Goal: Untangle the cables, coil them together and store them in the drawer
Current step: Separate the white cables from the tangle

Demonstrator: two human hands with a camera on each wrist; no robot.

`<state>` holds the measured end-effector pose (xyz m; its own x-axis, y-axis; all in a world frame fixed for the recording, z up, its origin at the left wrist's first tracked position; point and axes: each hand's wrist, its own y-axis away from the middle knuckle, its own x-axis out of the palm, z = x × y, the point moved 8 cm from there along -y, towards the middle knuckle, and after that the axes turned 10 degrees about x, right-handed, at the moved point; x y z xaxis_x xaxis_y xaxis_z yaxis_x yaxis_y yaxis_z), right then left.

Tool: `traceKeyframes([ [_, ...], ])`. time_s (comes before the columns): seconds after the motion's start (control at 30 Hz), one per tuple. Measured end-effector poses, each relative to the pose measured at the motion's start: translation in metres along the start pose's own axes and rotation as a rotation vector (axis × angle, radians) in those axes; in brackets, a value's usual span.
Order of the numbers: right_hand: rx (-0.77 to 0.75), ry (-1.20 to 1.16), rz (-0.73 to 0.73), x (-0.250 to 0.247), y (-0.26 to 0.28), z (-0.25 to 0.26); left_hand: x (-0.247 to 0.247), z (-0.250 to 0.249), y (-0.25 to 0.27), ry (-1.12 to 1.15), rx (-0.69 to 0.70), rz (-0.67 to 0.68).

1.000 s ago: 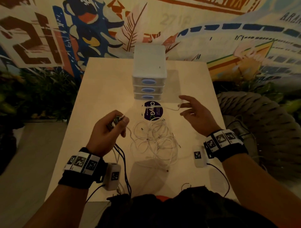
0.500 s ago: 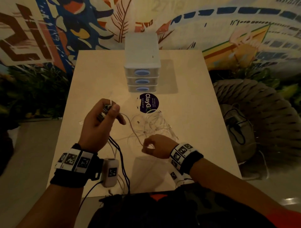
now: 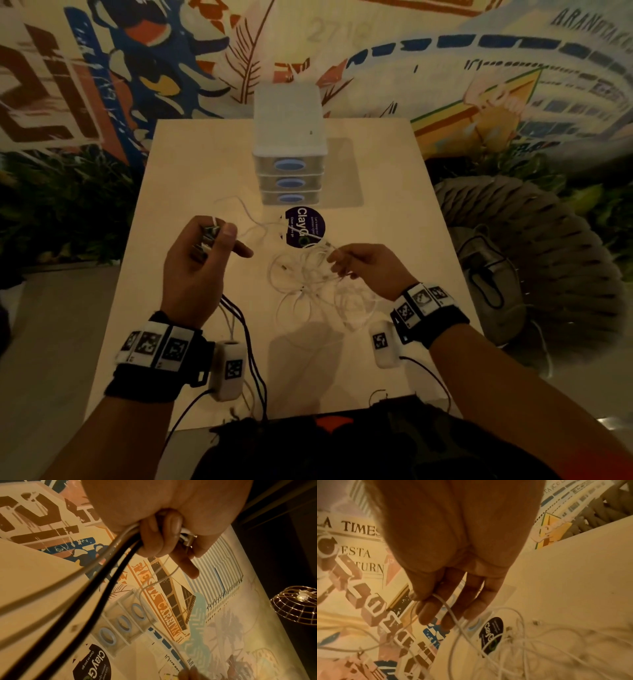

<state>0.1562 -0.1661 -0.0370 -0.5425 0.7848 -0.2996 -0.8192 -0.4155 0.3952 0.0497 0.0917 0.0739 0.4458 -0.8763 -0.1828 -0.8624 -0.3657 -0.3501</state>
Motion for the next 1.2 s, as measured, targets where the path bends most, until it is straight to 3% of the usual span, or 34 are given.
traceKeyframes([
  [0.2, 0.037, -0.346, 0.092, 0.007, 0.006, 0.028, 0.03, 0.003, 0.007, -0.184, 0.019, 0.176],
  [0.27, 0.026, -0.386, 0.101, 0.009, 0.007, 0.034, 0.038, 0.009, 0.013, -0.222, -0.02, 0.213],
  [0.4, 0.01, -0.425, 0.146, 0.015, 0.011, 0.048, 0.063, 0.025, 0.025, -0.055, -0.139, 0.334],
  [0.53, -0.03, -0.409, 0.207, 0.023, 0.016, 0.07, 0.08, 0.035, 0.03, -0.276, -0.113, 0.423],
  [0.67, -0.075, -0.415, 0.254, 0.029, 0.019, 0.083, 0.084, 0.035, 0.026, -0.332, -0.067, 0.336],
  [0.77, -0.132, -0.385, 0.185, 0.023, 0.015, 0.081, 0.078, 0.038, 0.018, -0.304, -0.075, 0.252],
  [0.87, -0.107, -0.109, 0.058, 0.019, 0.017, 0.065, 0.069, 0.033, 0.01, -0.285, -0.072, 0.146],
  [1.0, -0.008, 0.212, 0.203, 0.054, 0.02, 0.041, 0.062, 0.029, 0.005, -0.225, -0.089, 0.068],
  [1.1, -0.031, 0.25, 0.072, 0.055, 0.012, 0.038, 0.065, 0.026, 0.006, -0.176, -0.069, 0.089],
  [1.2, 0.016, 0.128, -0.041, 0.034, 0.002, 0.03, 0.062, 0.022, 0.005, -0.132, -0.043, 0.075],
])
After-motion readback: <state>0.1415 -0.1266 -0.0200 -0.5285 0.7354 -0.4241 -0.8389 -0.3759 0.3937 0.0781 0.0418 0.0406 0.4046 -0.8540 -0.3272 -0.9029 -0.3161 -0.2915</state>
